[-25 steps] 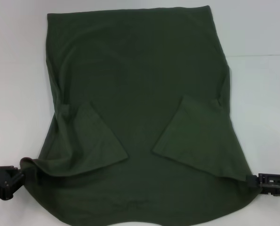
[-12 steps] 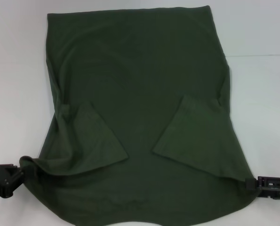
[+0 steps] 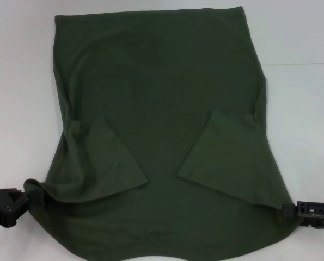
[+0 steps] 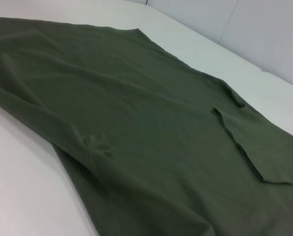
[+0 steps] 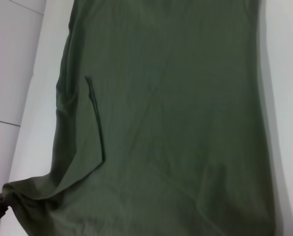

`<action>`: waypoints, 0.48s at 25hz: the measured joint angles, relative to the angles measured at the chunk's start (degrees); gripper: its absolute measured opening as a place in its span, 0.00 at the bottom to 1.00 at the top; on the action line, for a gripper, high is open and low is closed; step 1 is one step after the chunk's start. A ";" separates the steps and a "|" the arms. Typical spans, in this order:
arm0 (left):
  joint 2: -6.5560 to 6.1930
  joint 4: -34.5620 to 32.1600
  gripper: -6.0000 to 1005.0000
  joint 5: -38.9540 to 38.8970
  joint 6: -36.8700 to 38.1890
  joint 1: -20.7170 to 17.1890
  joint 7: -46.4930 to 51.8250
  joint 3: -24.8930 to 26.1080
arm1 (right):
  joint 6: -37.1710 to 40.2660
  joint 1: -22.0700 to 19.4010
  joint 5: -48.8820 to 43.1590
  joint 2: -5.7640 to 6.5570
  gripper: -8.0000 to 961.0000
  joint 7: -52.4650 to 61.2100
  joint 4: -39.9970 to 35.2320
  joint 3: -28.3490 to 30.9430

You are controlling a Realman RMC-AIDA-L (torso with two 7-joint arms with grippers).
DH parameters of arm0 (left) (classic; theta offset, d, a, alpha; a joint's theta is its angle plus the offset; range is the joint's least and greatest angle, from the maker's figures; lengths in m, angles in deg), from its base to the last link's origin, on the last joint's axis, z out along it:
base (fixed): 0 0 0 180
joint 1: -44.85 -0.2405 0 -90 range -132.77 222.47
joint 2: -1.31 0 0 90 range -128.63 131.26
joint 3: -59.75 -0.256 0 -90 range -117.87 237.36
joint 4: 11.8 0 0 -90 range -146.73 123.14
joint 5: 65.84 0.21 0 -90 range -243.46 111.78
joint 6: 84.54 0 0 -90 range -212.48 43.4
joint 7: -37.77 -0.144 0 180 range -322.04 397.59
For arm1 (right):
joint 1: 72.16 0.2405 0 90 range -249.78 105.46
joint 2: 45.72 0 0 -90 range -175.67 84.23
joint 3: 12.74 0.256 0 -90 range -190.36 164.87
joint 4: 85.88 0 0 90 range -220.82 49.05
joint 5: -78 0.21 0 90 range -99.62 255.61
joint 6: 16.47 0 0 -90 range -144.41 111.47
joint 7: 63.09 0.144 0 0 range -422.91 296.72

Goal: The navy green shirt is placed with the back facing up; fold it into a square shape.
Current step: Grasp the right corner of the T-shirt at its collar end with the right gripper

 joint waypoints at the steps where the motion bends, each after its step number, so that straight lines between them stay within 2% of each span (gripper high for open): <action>1: 0.00 0.01 0.02 0.00 0.00 0.02 0.00 0.00 | 0.00 0.14 0.00 -0.04 0.98 0.10 0.00 0.00; 12: -0.09 0.01 0.02 0.00 -0.07 0.40 -0.02 0.13 | 2.20 1.56 -0.01 -0.78 0.95 0.17 0.00 0.05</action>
